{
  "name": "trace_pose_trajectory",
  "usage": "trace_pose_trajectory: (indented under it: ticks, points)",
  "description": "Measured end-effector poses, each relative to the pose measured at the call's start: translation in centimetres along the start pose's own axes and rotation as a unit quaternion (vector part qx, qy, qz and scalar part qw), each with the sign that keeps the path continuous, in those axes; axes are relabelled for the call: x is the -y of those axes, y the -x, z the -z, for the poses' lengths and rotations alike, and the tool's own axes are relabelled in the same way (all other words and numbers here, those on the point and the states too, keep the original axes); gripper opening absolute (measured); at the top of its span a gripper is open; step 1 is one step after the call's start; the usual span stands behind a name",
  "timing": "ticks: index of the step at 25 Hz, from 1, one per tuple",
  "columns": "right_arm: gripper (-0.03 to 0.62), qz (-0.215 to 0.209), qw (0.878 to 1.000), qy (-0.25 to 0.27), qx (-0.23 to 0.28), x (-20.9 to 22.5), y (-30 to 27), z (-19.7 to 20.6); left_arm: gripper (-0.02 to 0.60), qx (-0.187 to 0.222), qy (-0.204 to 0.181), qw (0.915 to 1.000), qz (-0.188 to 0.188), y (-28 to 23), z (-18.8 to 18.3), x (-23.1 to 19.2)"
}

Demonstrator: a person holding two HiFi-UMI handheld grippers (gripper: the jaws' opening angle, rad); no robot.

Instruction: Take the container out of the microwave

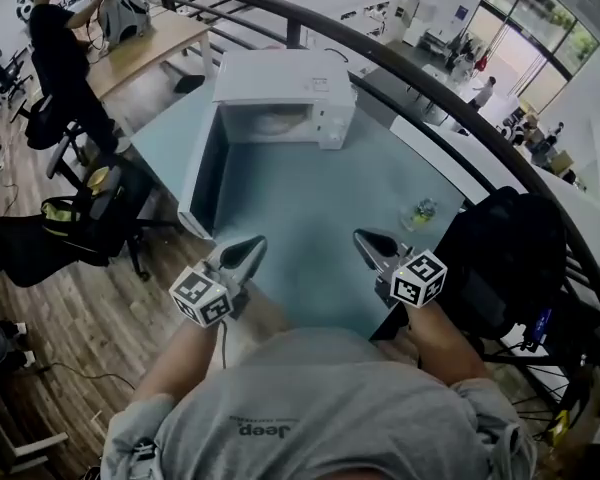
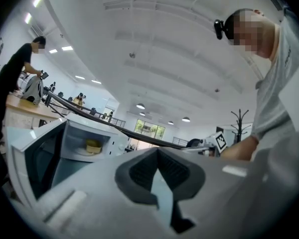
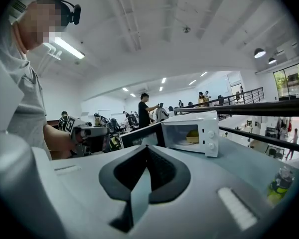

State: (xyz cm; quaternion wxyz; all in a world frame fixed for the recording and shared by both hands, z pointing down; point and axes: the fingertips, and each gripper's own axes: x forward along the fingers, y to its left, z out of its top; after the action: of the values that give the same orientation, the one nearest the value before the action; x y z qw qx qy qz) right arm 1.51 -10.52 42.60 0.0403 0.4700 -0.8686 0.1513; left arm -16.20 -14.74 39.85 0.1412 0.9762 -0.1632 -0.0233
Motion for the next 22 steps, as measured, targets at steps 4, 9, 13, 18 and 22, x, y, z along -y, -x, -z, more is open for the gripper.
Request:
trace_pose_trajectory:
  ticks: [4, 9, 13, 18, 22]
  points:
    - [0.003, -0.006, 1.0, 0.022, -0.014, 2.3, 0.4, -0.7, 0.015, 0.002, 0.008, 0.9999, -0.006, -3.8, 0.1, -1.3]
    - [0.003, -0.045, 0.994, 0.095, -0.034, 6.2, 0.3, -0.9, 0.015, -0.002, -0.018, 0.9985, -0.051, -8.7, 1.1, -0.4]
    - [0.003, -0.079, 0.984, 0.154, -0.042, 9.3, -3.1, -1.5, 0.015, 0.013, -0.01, 0.994, -0.108, -11.4, 1.5, -1.6]
    - [0.003, -0.078, 0.978, 0.187, -0.049, 12.5, -11.3, -1.8, 0.015, 0.004, -0.005, 0.9911, -0.133, -12.5, 2.6, -6.0]
    - [0.003, -0.068, 0.974, 0.204, -0.064, 14.1, -18.3, -0.8, 0.015, -0.007, -0.009, 0.9928, -0.119, -13.4, 4.0, -11.0]
